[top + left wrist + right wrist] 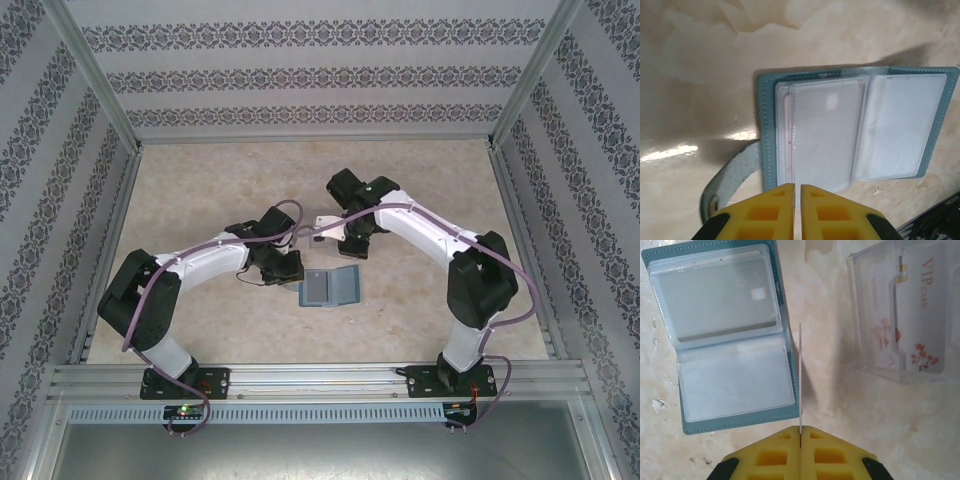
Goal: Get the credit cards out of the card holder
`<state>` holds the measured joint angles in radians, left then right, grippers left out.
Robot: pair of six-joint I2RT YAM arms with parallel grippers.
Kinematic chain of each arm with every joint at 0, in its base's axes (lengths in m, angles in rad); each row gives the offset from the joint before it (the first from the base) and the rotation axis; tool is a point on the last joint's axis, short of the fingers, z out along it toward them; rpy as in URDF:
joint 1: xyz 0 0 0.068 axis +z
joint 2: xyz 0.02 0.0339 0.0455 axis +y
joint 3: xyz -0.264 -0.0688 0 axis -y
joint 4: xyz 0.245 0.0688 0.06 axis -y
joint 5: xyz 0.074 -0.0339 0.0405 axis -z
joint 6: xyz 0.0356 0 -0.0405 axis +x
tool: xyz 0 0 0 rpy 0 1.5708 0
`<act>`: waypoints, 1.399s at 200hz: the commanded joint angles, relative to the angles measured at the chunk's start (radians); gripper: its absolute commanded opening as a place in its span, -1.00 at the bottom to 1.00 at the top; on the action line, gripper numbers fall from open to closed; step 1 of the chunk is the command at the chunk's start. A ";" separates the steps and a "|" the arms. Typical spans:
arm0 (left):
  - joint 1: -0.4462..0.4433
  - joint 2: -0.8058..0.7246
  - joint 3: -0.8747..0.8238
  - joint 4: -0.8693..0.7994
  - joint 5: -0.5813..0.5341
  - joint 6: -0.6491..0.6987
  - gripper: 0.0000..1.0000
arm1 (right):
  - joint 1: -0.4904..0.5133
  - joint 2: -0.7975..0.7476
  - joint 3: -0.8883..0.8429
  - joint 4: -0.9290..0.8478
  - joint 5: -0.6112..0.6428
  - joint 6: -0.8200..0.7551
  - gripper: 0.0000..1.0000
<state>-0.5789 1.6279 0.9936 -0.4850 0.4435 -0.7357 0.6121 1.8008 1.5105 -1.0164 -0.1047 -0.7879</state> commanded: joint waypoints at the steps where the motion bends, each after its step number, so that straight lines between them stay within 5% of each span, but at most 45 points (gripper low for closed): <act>1: 0.018 -0.033 -0.035 0.022 -0.010 -0.028 -0.79 | -0.013 0.045 0.099 -0.087 -0.021 -0.087 -1.00; 130: 0.042 -0.052 -0.067 0.034 -0.031 -0.036 -0.78 | -0.058 0.379 0.596 -0.290 -0.048 -0.176 -1.00; 280: 0.047 -0.012 -0.059 0.038 -0.026 -0.026 -0.78 | -0.062 0.543 0.751 -0.351 -0.012 -0.192 -1.00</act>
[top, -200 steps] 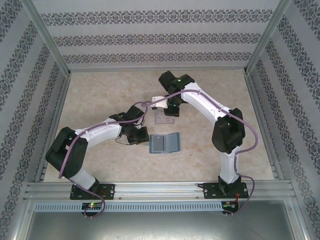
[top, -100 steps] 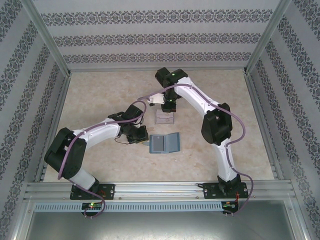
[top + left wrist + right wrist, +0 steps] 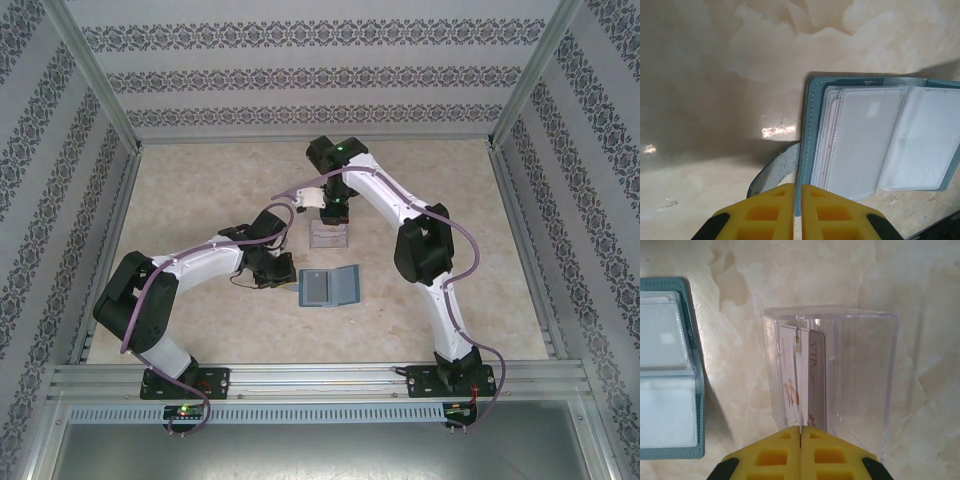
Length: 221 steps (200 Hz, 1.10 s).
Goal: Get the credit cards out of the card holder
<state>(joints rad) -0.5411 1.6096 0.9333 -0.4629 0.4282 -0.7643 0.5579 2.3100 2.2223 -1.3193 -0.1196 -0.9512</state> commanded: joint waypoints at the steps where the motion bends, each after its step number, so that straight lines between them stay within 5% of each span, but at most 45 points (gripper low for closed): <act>1: 0.010 0.007 0.002 0.016 -0.010 0.002 -0.78 | -0.007 0.034 0.041 -0.048 0.003 -0.029 -1.00; 173: 0.012 0.027 0.012 0.023 0.001 0.005 -0.79 | -0.019 0.100 0.028 -0.094 -0.065 -0.014 -0.97; 221: 0.012 0.029 0.018 0.024 0.005 0.005 -0.79 | -0.025 0.102 0.034 -0.082 -0.030 0.000 -0.70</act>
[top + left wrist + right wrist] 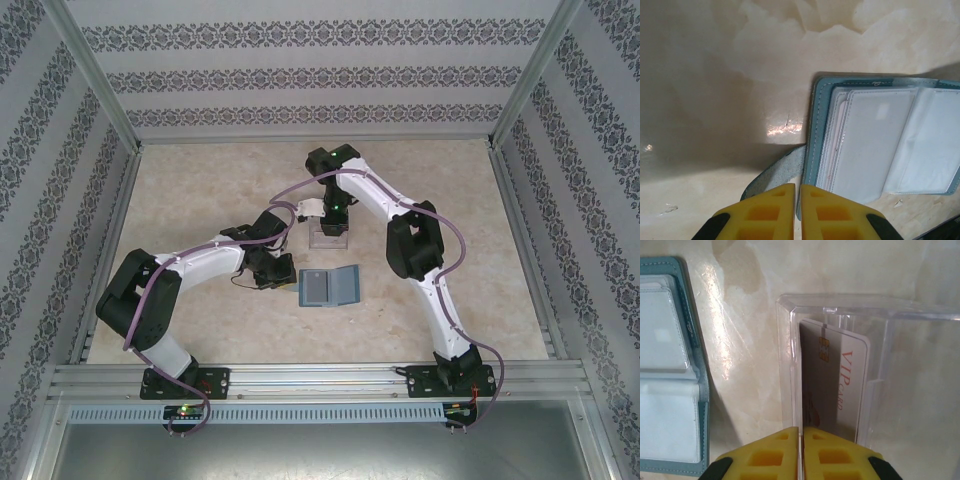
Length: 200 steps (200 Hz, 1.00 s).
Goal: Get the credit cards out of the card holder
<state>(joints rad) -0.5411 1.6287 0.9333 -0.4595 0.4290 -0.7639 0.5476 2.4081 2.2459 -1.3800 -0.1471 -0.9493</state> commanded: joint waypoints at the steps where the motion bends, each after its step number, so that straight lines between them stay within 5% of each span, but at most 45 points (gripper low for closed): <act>1: 0.011 0.011 0.017 0.021 0.004 0.005 -0.79 | -0.015 0.003 0.011 -0.021 -0.002 -0.002 -0.69; 135: 0.012 0.031 0.048 0.031 0.024 0.017 -0.79 | -0.026 -0.196 -0.197 0.177 0.056 0.083 -0.44; 200: 0.011 0.077 0.079 0.047 0.040 0.018 -0.79 | -0.040 -0.307 -0.387 0.428 -0.039 0.512 -0.50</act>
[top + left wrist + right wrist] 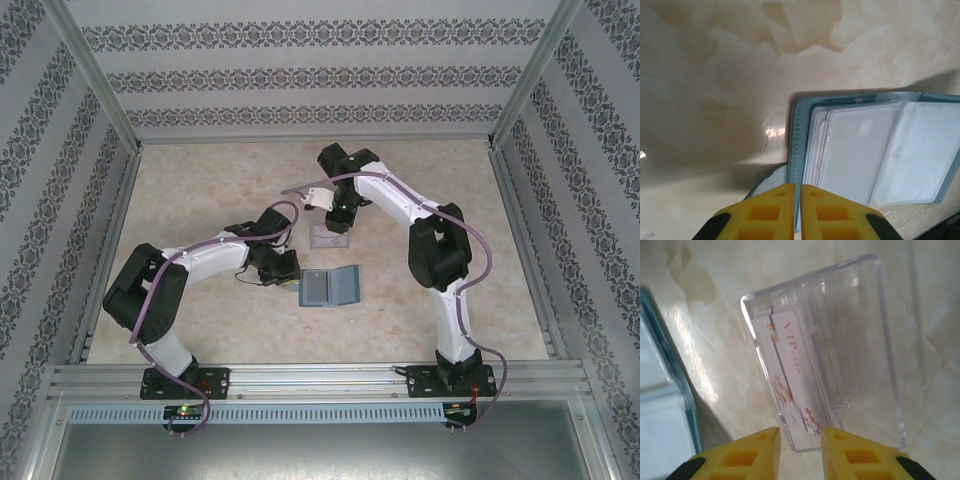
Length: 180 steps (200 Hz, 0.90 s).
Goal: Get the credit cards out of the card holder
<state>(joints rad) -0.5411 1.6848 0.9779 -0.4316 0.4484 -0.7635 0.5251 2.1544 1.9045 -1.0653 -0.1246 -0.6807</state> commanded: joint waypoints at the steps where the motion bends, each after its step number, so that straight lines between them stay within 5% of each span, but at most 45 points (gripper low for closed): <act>1: 0.011 0.022 0.036 0.018 0.021 0.018 -0.79 | -0.018 -0.055 -0.049 0.117 -0.064 0.252 -0.50; 44: 0.011 0.031 0.061 0.003 0.019 0.032 -0.79 | -0.023 -0.171 -0.278 0.343 -0.184 0.638 -0.57; 103: 0.012 0.052 0.090 -0.025 0.021 0.048 -0.79 | -0.021 -0.258 -0.488 0.454 -0.196 1.084 -0.63; 180: 0.011 0.081 0.094 -0.035 0.040 0.058 -0.87 | 0.000 -0.344 -0.653 0.584 -0.369 1.325 -0.63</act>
<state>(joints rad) -0.5411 1.7554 1.0588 -0.4358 0.4709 -0.7311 0.5076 1.8610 1.2881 -0.5400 -0.4164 0.5518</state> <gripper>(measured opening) 0.073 0.185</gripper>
